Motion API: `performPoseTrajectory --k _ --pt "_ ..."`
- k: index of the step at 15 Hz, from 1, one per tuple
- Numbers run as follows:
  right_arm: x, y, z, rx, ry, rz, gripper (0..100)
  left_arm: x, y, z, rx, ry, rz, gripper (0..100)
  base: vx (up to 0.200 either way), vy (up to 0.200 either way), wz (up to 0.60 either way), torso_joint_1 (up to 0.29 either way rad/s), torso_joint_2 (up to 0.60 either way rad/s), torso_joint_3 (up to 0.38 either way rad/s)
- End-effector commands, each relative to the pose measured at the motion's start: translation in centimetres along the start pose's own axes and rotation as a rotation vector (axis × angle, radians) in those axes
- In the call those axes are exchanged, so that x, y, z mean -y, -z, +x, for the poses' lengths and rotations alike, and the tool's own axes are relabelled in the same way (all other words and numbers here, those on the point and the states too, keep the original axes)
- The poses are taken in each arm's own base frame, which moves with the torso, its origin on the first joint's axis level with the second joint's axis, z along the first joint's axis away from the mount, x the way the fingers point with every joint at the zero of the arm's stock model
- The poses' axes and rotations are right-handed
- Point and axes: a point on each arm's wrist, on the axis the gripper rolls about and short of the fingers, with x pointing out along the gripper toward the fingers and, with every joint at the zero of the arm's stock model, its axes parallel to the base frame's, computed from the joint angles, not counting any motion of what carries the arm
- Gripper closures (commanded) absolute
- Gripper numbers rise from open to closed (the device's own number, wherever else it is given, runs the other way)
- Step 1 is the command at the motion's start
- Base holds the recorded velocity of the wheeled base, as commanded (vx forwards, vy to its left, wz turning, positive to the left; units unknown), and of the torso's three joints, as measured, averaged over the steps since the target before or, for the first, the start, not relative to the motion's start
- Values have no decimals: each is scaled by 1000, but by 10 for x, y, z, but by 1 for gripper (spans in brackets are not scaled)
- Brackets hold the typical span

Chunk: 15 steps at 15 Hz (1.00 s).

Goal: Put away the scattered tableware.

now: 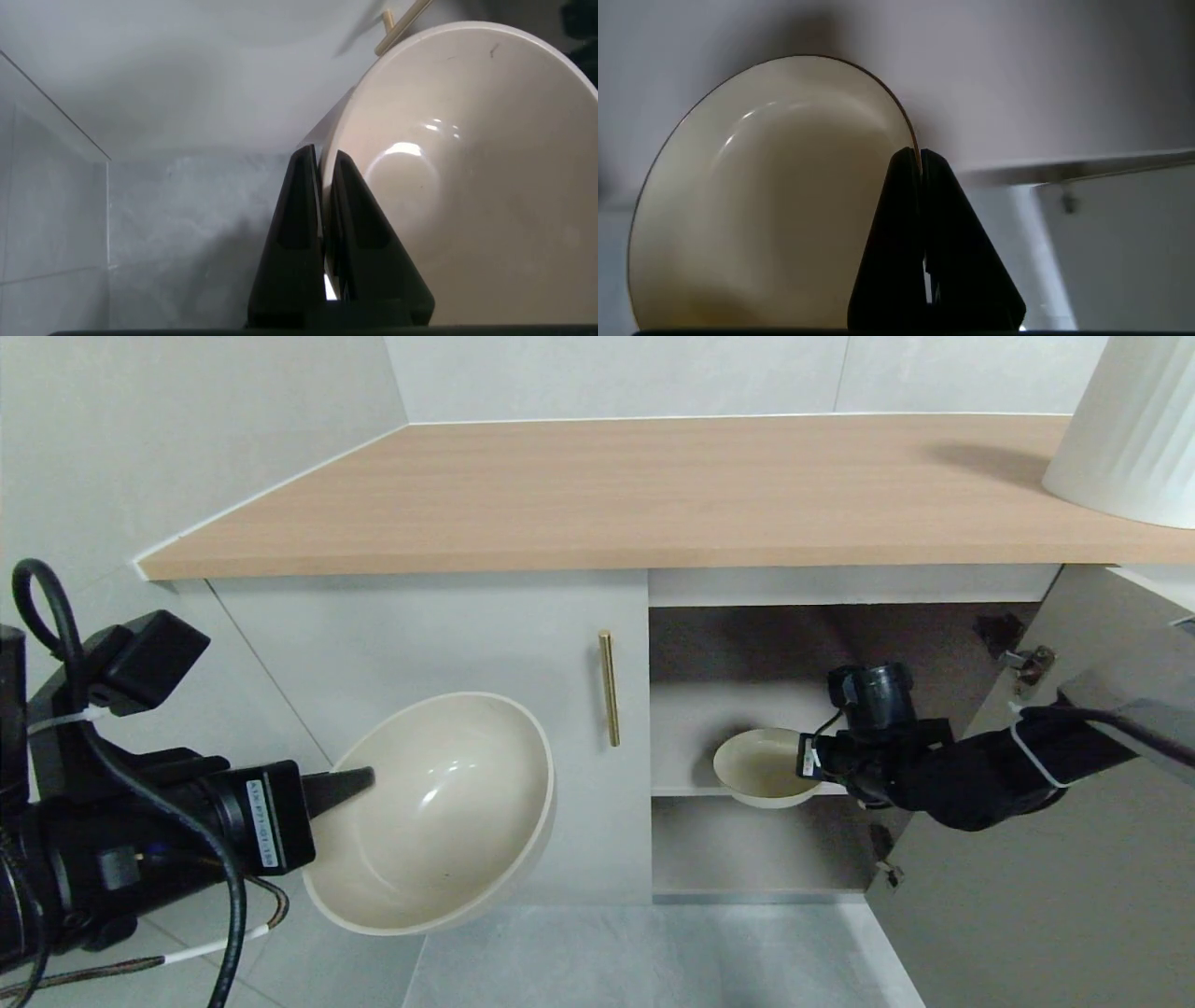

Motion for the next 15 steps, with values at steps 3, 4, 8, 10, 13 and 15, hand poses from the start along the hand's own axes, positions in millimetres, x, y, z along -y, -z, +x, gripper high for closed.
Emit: performPoseTrajectory --k 3,4,8,10,13,15 --pt "-3 17 49 22 127 51 100 0 1 2 -7 -2 1 100 0 0 0 0 0 0" --pt "-3 14 52 42 153 63 100 0 1 2 -9 -1 1 100 0 0 0 0 0 0" --pt "-1 10 66 90 224 90 100 0 2 3 -11 -2 1 100 0 0 0 0 0 0" --pt "-2 9 70 104 237 103 100 0 2 3 -11 -2 1 100 0 0 0 0 0 0" --pt "-2 6 70 124 230 111 100 0 2 3 -11 -2 1 100 0 0 0 0 0 0" --pt "-3 6 70 125 228 111 100 0 2 3 -13 -3 2 100 0 0 0 0 0 0"
